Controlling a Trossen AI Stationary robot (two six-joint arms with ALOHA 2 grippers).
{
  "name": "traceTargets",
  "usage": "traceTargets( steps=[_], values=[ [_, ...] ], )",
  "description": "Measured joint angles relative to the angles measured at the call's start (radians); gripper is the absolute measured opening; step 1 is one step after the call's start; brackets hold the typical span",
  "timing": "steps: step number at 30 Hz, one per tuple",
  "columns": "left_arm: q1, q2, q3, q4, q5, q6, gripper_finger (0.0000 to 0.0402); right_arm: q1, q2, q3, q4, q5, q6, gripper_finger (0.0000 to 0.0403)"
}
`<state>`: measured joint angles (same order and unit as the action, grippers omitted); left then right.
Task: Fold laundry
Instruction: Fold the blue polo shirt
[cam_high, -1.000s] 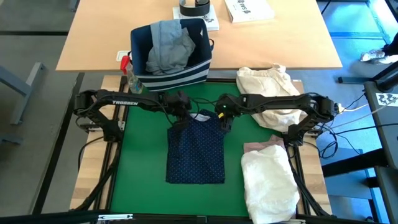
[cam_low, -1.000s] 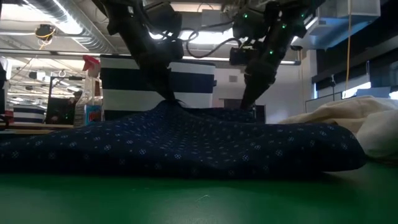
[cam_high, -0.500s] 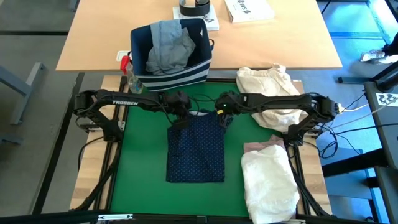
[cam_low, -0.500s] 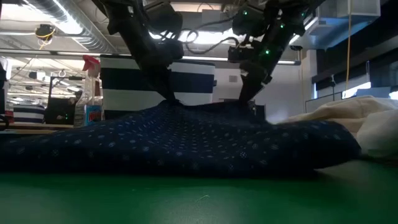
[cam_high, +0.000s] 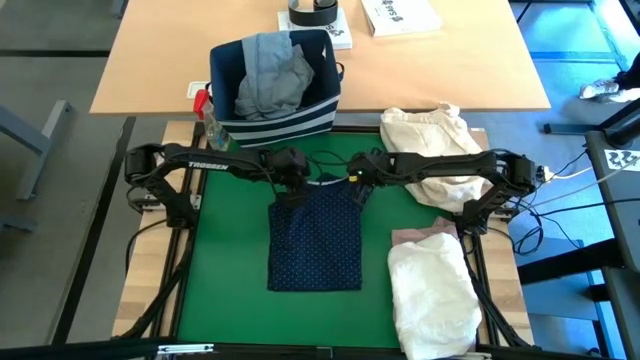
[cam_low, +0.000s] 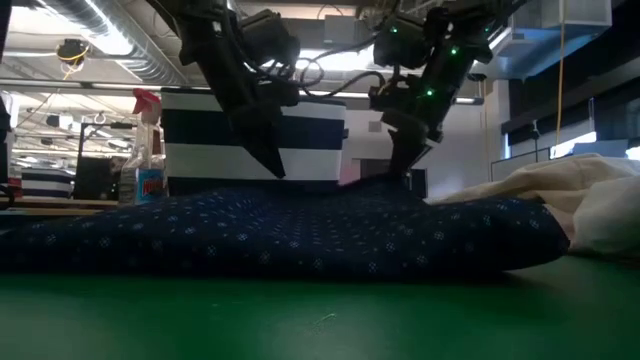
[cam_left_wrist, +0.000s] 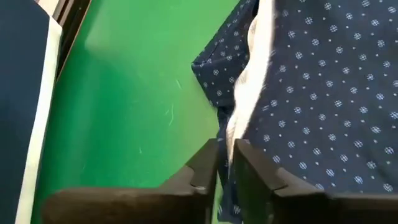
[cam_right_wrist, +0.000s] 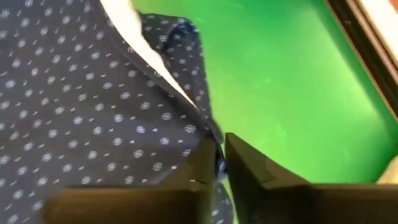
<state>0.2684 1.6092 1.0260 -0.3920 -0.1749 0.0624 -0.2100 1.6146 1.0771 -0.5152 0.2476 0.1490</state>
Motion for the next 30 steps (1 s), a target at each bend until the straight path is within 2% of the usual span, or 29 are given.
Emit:
traceTargets(
  steps=[3, 5, 9, 12, 16, 21, 25, 30],
  values=[
    [0.000, 0.000, 0.002, -0.002, 0.001, 0.000, 0.0087, 0.000, 0.000, 0.015, -0.038, 0.005, 0.017, 0.0085],
    [-0.001, -0.011, 0.031, -0.074, 0.010, -0.006, 0.0112, 0.000, 0.000, 0.053, -0.096, -0.010, 0.019, 0.0116],
    [-0.015, -0.078, 0.118, -0.250, 0.024, -0.066, 0.0150, 0.014, -0.011, 0.143, -0.185, -0.119, 0.027, 0.0160],
    [-0.033, -0.142, 0.108, -0.298, 0.113, -0.122, 0.0165, 0.062, -0.023, 0.153, -0.123, -0.195, 0.034, 0.0178],
    [-0.072, -0.212, -0.023, -0.205, 0.176, -0.181, 0.0168, 0.171, -0.016, 0.099, 0.085, -0.191, 0.038, 0.0183],
    [-0.122, -0.207, -0.274, 0.113, 0.253, -0.290, 0.0161, 0.263, 0.042, -0.041, 0.337, -0.129, 0.106, 0.0178],
    [-0.142, -0.160, -0.430, 0.196, 0.182, -0.353, 0.0154, 0.280, 0.115, -0.130, 0.417, -0.139, 0.182, 0.0177],
    [-0.133, -0.158, -0.515, 0.204, 0.107, -0.396, 0.0145, 0.290, 0.151, -0.202, 0.396, -0.172, 0.230, 0.0176]
  ],
)
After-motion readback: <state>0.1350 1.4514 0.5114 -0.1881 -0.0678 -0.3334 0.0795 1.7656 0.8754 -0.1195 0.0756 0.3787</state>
